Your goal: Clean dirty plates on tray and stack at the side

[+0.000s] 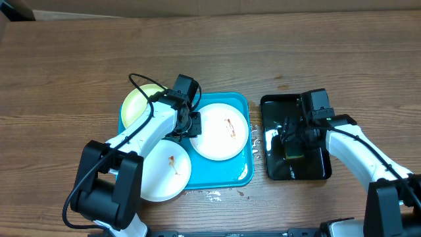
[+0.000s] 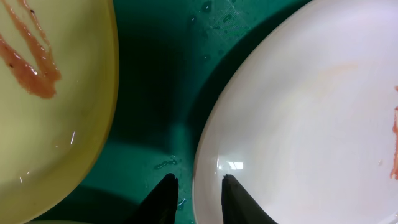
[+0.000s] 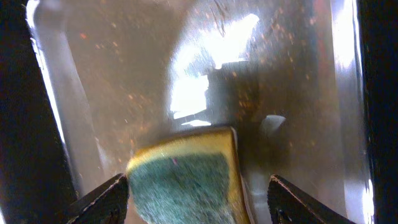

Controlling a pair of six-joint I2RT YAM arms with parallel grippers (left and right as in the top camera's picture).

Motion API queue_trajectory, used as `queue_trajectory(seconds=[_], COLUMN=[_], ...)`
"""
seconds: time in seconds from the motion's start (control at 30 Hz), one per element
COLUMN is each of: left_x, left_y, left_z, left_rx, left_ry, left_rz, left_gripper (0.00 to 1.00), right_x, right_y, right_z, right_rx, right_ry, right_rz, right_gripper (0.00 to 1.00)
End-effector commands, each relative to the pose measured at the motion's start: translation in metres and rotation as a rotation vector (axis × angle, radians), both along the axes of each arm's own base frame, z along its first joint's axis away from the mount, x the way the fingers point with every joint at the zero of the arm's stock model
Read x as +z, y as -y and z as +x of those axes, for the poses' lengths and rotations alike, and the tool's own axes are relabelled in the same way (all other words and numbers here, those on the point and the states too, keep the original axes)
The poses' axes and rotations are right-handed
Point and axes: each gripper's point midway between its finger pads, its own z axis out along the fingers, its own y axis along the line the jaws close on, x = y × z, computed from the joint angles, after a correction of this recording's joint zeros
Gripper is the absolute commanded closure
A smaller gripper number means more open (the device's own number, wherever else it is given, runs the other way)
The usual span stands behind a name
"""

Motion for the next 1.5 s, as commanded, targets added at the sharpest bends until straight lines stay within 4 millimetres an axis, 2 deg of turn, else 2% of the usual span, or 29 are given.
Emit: queue_trajectory(seconds=[0.0, 0.03, 0.07, 0.13, 0.17, 0.27, 0.3, 0.33, 0.4, 0.47, 0.57, 0.63, 0.73, 0.77, 0.83, 0.87, 0.93, 0.97, 1.0, 1.03, 1.1, 1.23, 1.27, 1.3, 1.33, 1.37, 1.4, 1.43, 1.47], left_x=[-0.008, -0.008, -0.008, -0.008, -0.008, -0.009, -0.009, -0.008, -0.008, -0.008, -0.008, -0.009, -0.008, -0.009, -0.008, -0.008, -0.008, -0.009, -0.009, -0.009, -0.009, -0.009, -0.009, -0.009, -0.009, -0.009, -0.009, -0.009, -0.009], left_y=[-0.001, -0.001, -0.001, -0.001, -0.001, -0.001, -0.001, -0.001, -0.001, -0.001, -0.001, -0.001, -0.001, -0.001, -0.001, -0.001, -0.002, -0.002, -0.002, -0.002, -0.002, -0.002, -0.002, -0.002, -0.002, -0.002, -0.002, -0.002, -0.002], left_z=[-0.005, -0.005, -0.005, -0.005, -0.005, -0.005, -0.005, -0.005, -0.005, -0.005, -0.005, -0.005, -0.005, -0.005, -0.005, -0.005, -0.005, -0.005, -0.006, -0.006, -0.006, -0.005, -0.005, -0.005, -0.005, -0.006, -0.005, -0.005, -0.005], left_rx=[-0.003, -0.003, -0.003, -0.003, -0.003, -0.003, -0.003, -0.003, -0.003, -0.003, -0.003, -0.003, -0.003, -0.003, -0.003, -0.003, -0.003, -0.003, -0.003, -0.003, -0.003, -0.003, -0.003, -0.003, -0.003, -0.003, -0.003, -0.003, -0.003], left_ry=[-0.020, -0.020, -0.020, -0.020, -0.020, -0.021, -0.021, -0.020, -0.020, -0.021, -0.021, -0.021, -0.020, -0.021, -0.021, -0.021, -0.020, -0.021, -0.023, -0.024, -0.023, -0.023, -0.023, -0.023, -0.023, -0.023, -0.022, -0.022, -0.022], left_rz=[0.018, 0.018, 0.018, 0.018, 0.018, 0.018, 0.018, 0.019, 0.019, 0.018, 0.018, 0.019, 0.018, 0.018, 0.018, 0.019, 0.022, 0.022, 0.023, 0.023, 0.023, 0.023, 0.023, 0.023, 0.023, 0.023, 0.023, 0.023, 0.023], left_gripper=[0.75, 0.75, 0.75, 0.75, 0.75, 0.75, 0.75, 0.75, 0.74, 0.74, 0.74, 0.74, 0.74, 0.73, 0.73, 0.73, 0.73, 0.73, 0.73, 0.73, 0.72, 0.72, 0.71, 0.71, 0.71, 0.71, 0.71, 0.71, 0.70], right_x=[-0.008, -0.009, -0.011, -0.012, -0.012, -0.004, -0.002, 0.002, 0.006, 0.004, -0.002, -0.007, -0.018, -0.022, -0.021, -0.020, -0.020, -0.020, -0.020, -0.020, -0.019, -0.021, -0.021, -0.021, -0.021, -0.021, -0.021, -0.021, -0.021], right_y=[0.000, 0.000, 0.000, 0.000, 0.000, -0.001, -0.001, -0.002, -0.002, -0.001, 0.000, 0.000, 0.001, 0.000, 0.000, 0.000, 0.006, 0.009, 0.012, 0.014, 0.016, 0.016, 0.016, 0.016, 0.016, 0.016, 0.016, 0.016, 0.017], right_z=[0.001, 0.001, 0.002, 0.002, 0.003, 0.013, 0.015, 0.018, 0.020, 0.015, 0.002, -0.004, -0.009, -0.007, -0.003, -0.002, 0.001, 0.002, 0.003, 0.004, 0.005, 0.000, 0.000, -0.001, -0.001, -0.001, -0.001, 0.000, 0.000], right_rx=[-0.003, -0.003, -0.003, -0.002, -0.002, 0.020, 0.024, 0.024, 0.024, 0.024, 0.023, 0.023, 0.024, 0.025, 0.024, 0.023, 0.011, -0.001, -0.026, -0.038, -0.039, -0.038, -0.038, -0.038, -0.037, -0.037, -0.038, -0.038, -0.038], right_ry=[-0.013, -0.014, -0.015, -0.016, -0.013, 0.021, 0.027, 0.033, 0.033, 0.011, -0.039, -0.057, -0.049, -0.027, -0.011, -0.004, 0.008, 0.012, 0.016, 0.020, 0.023, 0.005, 0.002, 0.002, 0.002, 0.002, 0.002, 0.002, 0.003], right_rz=[0.003, 0.003, 0.003, 0.003, 0.003, -0.003, -0.005, -0.004, -0.003, -0.006, -0.013, -0.010, -0.006, -0.004, -0.001, -0.002, -0.032, -0.047, -0.062, -0.071, -0.079, -0.082, -0.082, -0.083, -0.083, -0.083, -0.083, -0.083, -0.083], right_gripper=[0.30, 0.34, 0.50, 0.93, 0.96, 0.96, 0.80, 0.49, 0.31, 0.28, 0.29, 0.34, 0.34, 0.39, 0.83, 0.95, 0.96, 0.87, 0.56, 0.43, 0.35, 0.32, 0.37, 0.59, 0.75, 0.85, 0.92, 0.92, 0.82])
